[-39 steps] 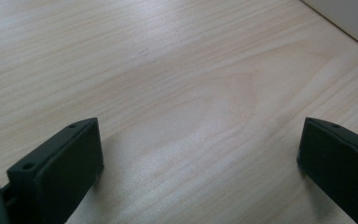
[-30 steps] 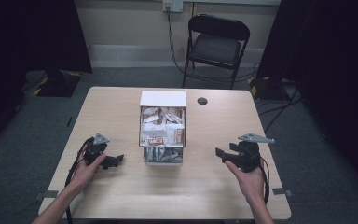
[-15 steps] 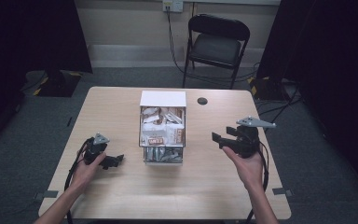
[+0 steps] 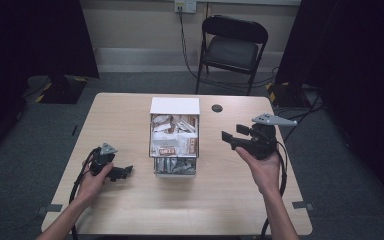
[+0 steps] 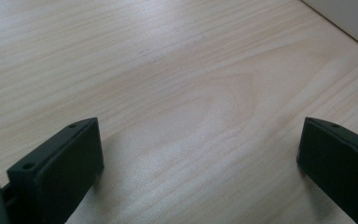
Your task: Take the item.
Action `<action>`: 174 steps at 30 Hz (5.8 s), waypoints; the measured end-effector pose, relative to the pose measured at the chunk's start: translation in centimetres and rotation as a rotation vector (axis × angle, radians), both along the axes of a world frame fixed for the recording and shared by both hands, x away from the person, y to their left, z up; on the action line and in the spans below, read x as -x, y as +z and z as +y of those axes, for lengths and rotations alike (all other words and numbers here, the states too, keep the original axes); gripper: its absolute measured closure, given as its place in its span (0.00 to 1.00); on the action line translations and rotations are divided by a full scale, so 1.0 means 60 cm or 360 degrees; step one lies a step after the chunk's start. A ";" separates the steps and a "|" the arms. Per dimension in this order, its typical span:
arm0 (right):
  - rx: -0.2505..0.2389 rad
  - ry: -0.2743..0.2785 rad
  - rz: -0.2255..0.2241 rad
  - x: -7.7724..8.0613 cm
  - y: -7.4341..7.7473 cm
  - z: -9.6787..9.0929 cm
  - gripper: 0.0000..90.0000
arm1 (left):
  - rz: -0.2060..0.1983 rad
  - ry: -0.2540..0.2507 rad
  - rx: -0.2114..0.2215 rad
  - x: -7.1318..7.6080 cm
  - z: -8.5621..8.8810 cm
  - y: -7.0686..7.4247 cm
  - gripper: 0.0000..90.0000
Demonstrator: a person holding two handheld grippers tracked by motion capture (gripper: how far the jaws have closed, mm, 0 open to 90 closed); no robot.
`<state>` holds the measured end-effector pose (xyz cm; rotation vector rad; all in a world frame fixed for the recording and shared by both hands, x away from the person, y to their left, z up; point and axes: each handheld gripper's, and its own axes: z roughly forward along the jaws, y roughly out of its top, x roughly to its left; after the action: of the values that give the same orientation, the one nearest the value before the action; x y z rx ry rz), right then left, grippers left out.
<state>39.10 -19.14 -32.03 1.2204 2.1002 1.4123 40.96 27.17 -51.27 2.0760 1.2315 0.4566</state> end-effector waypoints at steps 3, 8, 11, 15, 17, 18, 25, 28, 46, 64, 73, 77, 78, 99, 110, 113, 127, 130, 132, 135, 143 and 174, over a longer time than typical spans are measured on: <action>-0.0023 0.0056 -0.0016 0.001 0.012 0.007 0.43 | 0.0000 0.0000 0.0000 0.000 0.000 0.000 0.00; -0.0054 0.0095 -0.0053 0.005 0.027 0.013 0.47 | 0.0000 0.0000 0.0000 0.000 0.000 0.000 0.00; -0.0052 0.0121 -0.0063 0.004 0.032 0.018 0.49 | 0.0000 0.0000 -0.0001 0.000 0.000 0.000 0.00; -0.0075 0.0173 -0.0093 0.003 0.045 0.033 0.51 | -0.0001 0.0001 0.0000 0.000 0.000 0.000 0.00; -0.0066 0.0196 -0.0109 0.003 0.051 0.043 0.53 | -0.0001 0.0001 0.0000 0.000 0.000 0.000 0.00; -0.0068 0.0219 -0.0117 0.002 0.053 0.048 0.56 | -0.0001 0.0000 0.0000 0.000 0.000 0.000 0.00; -0.0066 0.0334 -0.0103 0.007 0.054 0.087 0.58 | 0.0000 0.0000 0.0000 0.000 0.000 0.000 0.00; -0.0067 0.0371 -0.0121 0.014 0.057 0.098 0.59 | -0.0001 0.0001 0.0000 0.000 0.000 0.000 0.00; -0.0012 0.0618 -0.0098 0.020 0.033 0.184 0.64 | 0.0000 0.0000 0.0000 0.000 0.000 0.000 0.00; 0.0047 0.0655 -0.0001 0.002 0.005 0.208 0.71 | 0.0000 0.0001 0.0000 0.000 0.000 0.000 0.00; 0.0097 0.0732 0.0031 0.007 -0.001 0.219 0.75 | -0.0001 0.0000 0.0000 0.000 0.000 0.000 0.00; 0.0100 0.0764 0.0048 0.009 -0.002 0.221 0.78 | 0.0000 0.0000 -0.0001 0.000 0.000 0.000 0.00; 0.0104 0.0765 0.0049 0.008 -0.003 0.221 0.78 | 0.0000 0.0000 0.0000 0.000 0.000 0.000 0.00; 0.0122 0.0750 0.0107 0.001 -0.020 0.232 0.95 | -0.0001 0.0001 0.0000 0.000 0.000 0.000 0.00; 0.0095 0.0744 0.0076 0.002 -0.016 0.230 0.98 | 0.0000 0.0000 0.0000 0.000 0.000 0.000 0.00; 0.0082 0.0743 0.0057 0.003 -0.015 0.227 0.98 | 0.0000 0.0000 0.0000 0.000 0.000 0.000 0.00; 0.0022 0.0691 -0.0010 0.004 -0.006 0.216 0.99 | -0.0001 0.0000 0.0000 0.000 0.000 0.000 0.00; 0.0010 0.0680 -0.0035 0.006 -0.001 0.213 0.99 | -0.0003 0.0002 0.0000 0.000 0.000 0.000 0.00; 0.0003 0.0677 -0.0038 0.007 0.001 0.211 0.99 | 0.0000 0.0000 0.0000 0.000 0.000 0.000 0.00; 0.0003 0.0670 -0.0034 0.005 0.002 0.208 0.99 | -0.0001 0.0001 0.0000 0.000 0.000 0.000 0.00; -0.0017 0.0663 -0.0035 0.003 0.005 0.200 0.99 | 0.0001 0.0000 0.0003 0.000 0.000 0.000 0.00; -0.0083 0.0641 -0.0147 0.015 0.043 0.161 0.99 | 0.0002 -0.0004 -0.0003 0.000 0.000 0.000 0.00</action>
<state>38.19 -9.45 -29.44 0.7551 2.3454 1.6599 40.96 27.18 -51.27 2.0796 1.2297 0.4554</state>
